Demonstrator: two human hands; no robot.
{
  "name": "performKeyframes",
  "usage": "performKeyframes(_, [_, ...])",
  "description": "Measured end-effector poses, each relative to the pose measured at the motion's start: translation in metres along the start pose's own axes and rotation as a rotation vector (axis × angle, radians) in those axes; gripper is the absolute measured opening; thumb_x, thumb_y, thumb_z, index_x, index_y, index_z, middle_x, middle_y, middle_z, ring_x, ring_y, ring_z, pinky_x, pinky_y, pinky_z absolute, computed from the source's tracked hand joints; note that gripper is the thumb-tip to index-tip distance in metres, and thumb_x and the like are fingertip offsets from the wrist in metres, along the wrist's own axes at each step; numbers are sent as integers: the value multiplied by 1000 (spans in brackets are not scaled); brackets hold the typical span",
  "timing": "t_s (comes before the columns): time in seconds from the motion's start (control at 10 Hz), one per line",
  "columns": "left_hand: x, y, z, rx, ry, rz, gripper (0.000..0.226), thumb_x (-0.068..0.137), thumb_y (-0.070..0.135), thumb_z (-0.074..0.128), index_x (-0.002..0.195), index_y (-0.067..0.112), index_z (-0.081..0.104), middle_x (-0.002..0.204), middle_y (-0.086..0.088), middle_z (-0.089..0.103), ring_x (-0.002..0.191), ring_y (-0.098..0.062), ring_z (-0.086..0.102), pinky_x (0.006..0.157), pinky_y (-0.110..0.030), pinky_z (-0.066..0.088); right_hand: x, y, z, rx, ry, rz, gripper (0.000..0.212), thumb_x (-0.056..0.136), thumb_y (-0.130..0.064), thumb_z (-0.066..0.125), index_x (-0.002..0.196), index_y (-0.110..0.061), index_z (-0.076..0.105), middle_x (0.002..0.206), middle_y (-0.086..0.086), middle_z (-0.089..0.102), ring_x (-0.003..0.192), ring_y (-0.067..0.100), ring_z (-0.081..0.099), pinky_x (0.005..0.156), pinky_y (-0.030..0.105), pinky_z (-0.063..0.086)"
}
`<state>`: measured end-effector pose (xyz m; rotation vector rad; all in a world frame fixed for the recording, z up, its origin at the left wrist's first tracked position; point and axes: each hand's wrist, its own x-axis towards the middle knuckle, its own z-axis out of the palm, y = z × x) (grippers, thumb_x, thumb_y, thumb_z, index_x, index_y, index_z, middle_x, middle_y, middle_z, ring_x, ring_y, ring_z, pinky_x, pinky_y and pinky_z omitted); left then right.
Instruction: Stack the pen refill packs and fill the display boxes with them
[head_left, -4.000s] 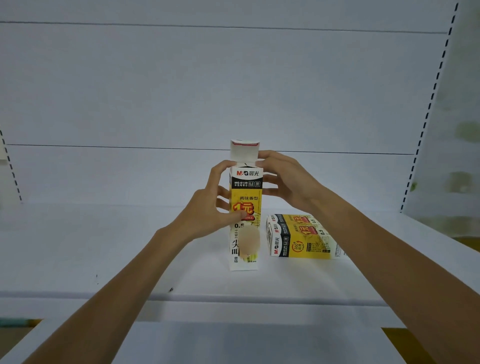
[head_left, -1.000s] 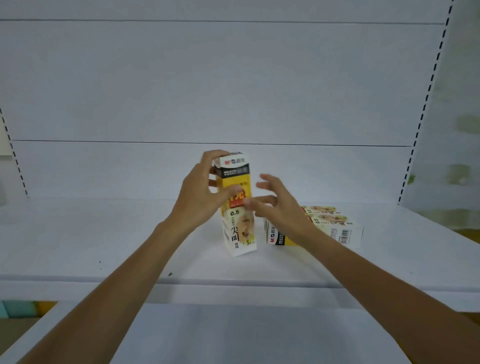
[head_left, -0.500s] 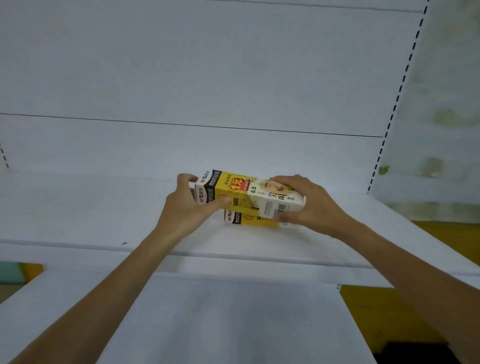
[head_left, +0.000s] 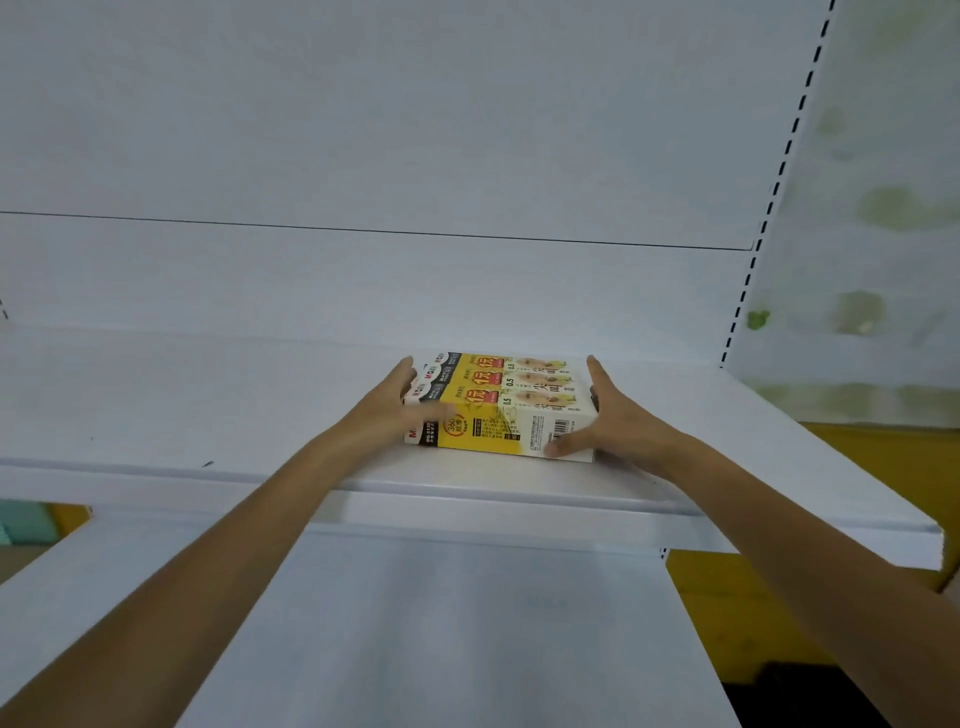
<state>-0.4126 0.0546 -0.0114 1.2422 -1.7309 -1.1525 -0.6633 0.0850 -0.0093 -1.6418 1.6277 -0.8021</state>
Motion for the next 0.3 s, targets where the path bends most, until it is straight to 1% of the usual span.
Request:
performKeyframes(0.1, [13, 4, 4, -266, -19, -52, 68, 53, 52, 67, 115, 33, 51, 146, 0, 39, 128, -20, 44, 111, -44, 29, 7, 0, -3, 38, -37, -10, 128, 65, -11, 83, 146, -25, -15, 134, -4, 43, 116, 16, 49, 105, 30, 35])
performKeyframes(0.2, [30, 2, 5, -159, -32, -57, 74, 60, 38, 61, 128, 12, 46, 117, -11, 64, 102, -25, 62, 100, -46, 43, 17, 2, -6, 3, -61, 13, 123, 67, -11, 81, 147, -23, -11, 129, -6, 45, 115, 17, 49, 103, 30, 35])
performKeyframes(0.3, [37, 8, 3, -19, -3, -76, 78, 68, 37, 67, 137, 15, 37, 117, -2, 63, 105, -22, 61, 95, -43, 47, 24, -10, -9, -38, -38, 50, 121, 68, -9, 80, 148, -17, -11, 139, 1, 40, 122, 20, 45, 102, 29, 34])
